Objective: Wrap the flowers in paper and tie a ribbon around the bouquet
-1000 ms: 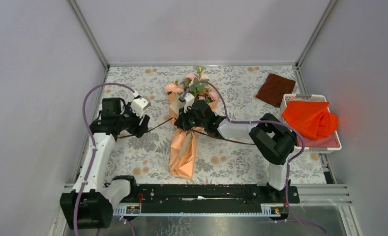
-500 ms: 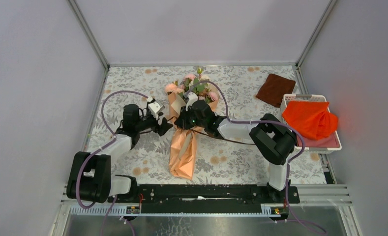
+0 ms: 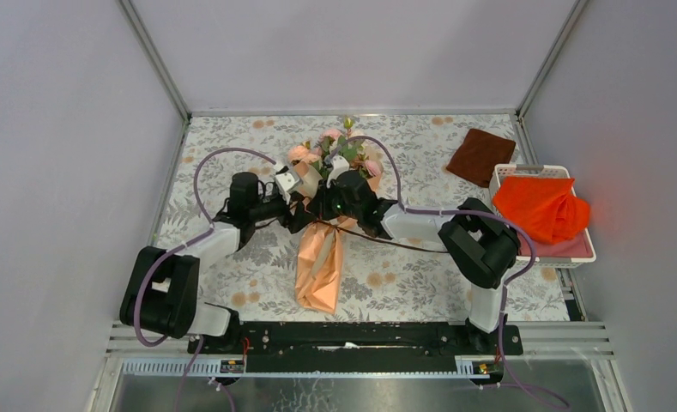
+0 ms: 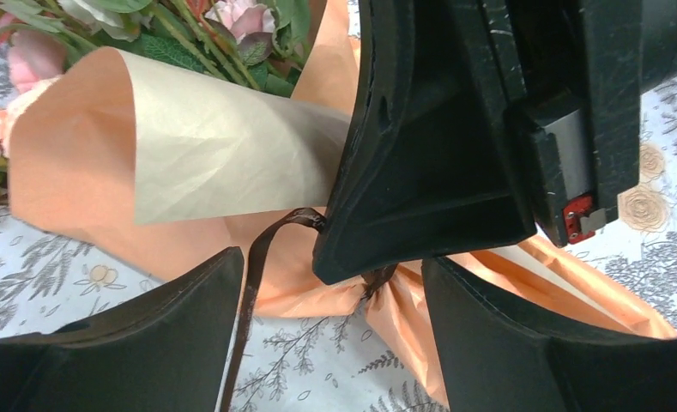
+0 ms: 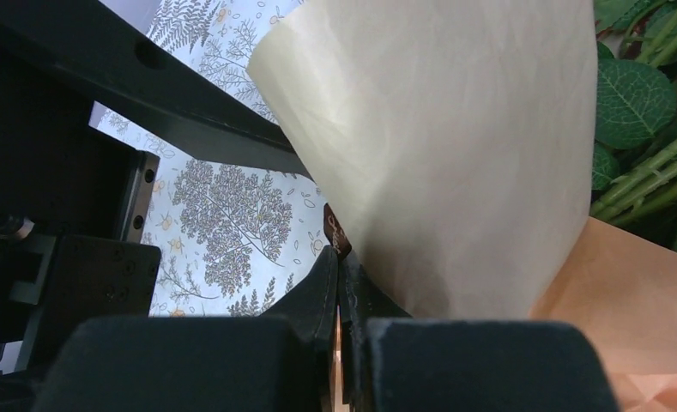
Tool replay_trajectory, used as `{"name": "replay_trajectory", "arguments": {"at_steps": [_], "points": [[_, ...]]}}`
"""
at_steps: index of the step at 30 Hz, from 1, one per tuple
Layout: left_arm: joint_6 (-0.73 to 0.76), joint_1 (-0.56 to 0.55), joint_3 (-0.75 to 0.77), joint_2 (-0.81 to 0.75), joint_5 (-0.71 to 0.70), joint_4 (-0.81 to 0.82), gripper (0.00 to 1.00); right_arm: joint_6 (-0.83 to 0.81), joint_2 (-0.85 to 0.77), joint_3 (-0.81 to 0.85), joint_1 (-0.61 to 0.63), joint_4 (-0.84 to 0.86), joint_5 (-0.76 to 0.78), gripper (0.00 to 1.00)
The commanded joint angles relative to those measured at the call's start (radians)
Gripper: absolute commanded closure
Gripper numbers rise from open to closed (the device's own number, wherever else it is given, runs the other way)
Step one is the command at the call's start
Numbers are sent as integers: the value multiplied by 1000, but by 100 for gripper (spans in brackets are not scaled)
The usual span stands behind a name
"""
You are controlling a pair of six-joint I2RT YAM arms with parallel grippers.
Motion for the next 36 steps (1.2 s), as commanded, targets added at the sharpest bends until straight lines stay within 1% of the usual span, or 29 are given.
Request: {"name": "replay_trajectory", "arguments": {"at_steps": [1,4,7,9,12,14,17,21,25,26,29,30,31,33,36], "points": [[-108,-19,34,31,67,55,19,7,-81,43,-11,3,4,100],[-243,-51,-2,40,29,208,21,10,-98,32,-27,-1,-5,100],[-459,-65,-86,56,-44,394,29,-1,-103,37,-34,-14,-18,100],[-525,-66,-163,53,-82,519,38,-4,-101,38,-34,-19,-23,100],[-514,-74,-198,44,-140,598,46,-3,-95,37,-34,-18,-26,100],[-514,-74,-200,59,-163,628,47,2,-86,43,-35,-13,-35,100],[-553,-74,-201,109,-147,689,51,11,-72,60,-35,-20,-47,100],[-607,-74,-206,175,-111,780,52,22,-65,58,-35,-13,-49,100],[-619,-74,-202,201,-104,795,68,30,-63,52,-35,-3,-49,100],[-626,-74,-203,201,-100,808,70,33,-64,48,-35,6,-50,100],[-643,-73,-202,207,-81,857,71,46,-62,40,-34,18,-55,100],[-649,-74,-203,212,-70,873,70,47,-62,37,-34,17,-55,100],[-658,-74,-204,220,-56,891,67,48,-63,36,-35,15,-54,100],[-673,-74,-207,234,-49,906,66,52,-67,27,-34,21,-51,100],[-703,-73,-193,271,-48,924,70,59,-71,18,-34,33,-53,100]]}}
